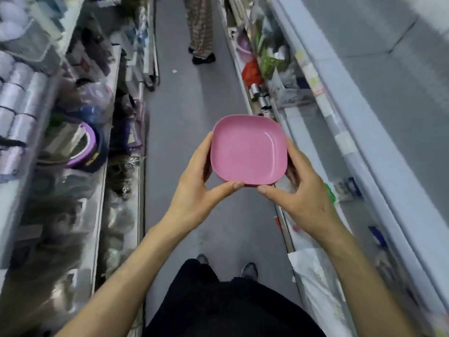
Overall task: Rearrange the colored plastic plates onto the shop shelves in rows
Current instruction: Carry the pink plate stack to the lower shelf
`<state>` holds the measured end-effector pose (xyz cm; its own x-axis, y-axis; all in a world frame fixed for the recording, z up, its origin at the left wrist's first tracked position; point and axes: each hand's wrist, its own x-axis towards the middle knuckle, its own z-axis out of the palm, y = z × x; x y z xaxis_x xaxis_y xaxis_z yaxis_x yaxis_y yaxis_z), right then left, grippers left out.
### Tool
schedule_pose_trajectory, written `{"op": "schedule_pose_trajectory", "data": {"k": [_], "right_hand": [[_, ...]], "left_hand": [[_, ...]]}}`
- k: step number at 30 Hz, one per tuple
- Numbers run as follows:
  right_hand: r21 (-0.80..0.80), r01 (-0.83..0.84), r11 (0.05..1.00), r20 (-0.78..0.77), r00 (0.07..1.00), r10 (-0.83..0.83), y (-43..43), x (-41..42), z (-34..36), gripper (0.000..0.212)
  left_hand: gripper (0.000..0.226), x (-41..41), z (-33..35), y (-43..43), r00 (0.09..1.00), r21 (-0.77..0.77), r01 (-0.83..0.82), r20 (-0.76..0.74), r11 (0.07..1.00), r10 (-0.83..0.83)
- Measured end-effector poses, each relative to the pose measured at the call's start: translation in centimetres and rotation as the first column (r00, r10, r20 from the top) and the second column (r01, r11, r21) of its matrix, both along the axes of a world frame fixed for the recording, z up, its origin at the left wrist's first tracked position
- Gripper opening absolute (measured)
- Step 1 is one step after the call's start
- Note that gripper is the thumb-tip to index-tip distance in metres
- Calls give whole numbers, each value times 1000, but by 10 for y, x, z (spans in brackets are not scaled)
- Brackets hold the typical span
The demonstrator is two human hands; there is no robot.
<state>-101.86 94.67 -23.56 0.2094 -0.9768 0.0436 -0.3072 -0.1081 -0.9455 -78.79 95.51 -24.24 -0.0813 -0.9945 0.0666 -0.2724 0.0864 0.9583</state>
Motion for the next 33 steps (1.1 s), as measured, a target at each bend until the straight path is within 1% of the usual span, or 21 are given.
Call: {"op": "schedule_pose_trajectory", "data": {"k": [3, 6, 10, 14, 19, 21, 25, 28, 33], "right_hand": [[40, 193, 980, 11, 981, -194, 19, -29, -12, 102], [96, 372, 923, -2, 928, -373, 43, -51, -22, 101], [146, 590, 794, -31, 805, -593, 83, -69, -28, 99], [125, 736, 666, -45, 674, -737, 124, -80, -33, 98], [95, 861, 500, -70, 507, -859, 174, -101, -46, 98], [86, 886, 456, -63, 461, -885, 192, -111, -52, 98], [81, 923, 376, -44, 380, -924, 227, -133, -65, 99], [84, 938, 335, -42, 339, -940, 250, -153, -73, 100], [72, 943, 325, -34, 328, -944, 276, -190, -82, 97]], "left_hand": [[105, -32, -11, -24, 980, 24, 199, 16, 980, -200], [106, -64, -22, -46, 917, 36, 396, 34, 918, -397], [105, -111, -38, -61, 757, 33, 651, 33, 758, -652], [104, -158, -54, -61, 587, 35, 808, 37, 588, -809], [101, -215, -60, -39, 426, 23, 904, 64, 428, -903], [99, -236, -62, -26, 371, 29, 927, 61, 373, -927], [101, -274, -71, 1, 311, 52, 947, 87, 316, -946], [100, -303, -76, 23, 260, 60, 962, 78, 265, -962], [103, -344, -85, 49, 224, 82, 968, 130, 236, -966]]}}
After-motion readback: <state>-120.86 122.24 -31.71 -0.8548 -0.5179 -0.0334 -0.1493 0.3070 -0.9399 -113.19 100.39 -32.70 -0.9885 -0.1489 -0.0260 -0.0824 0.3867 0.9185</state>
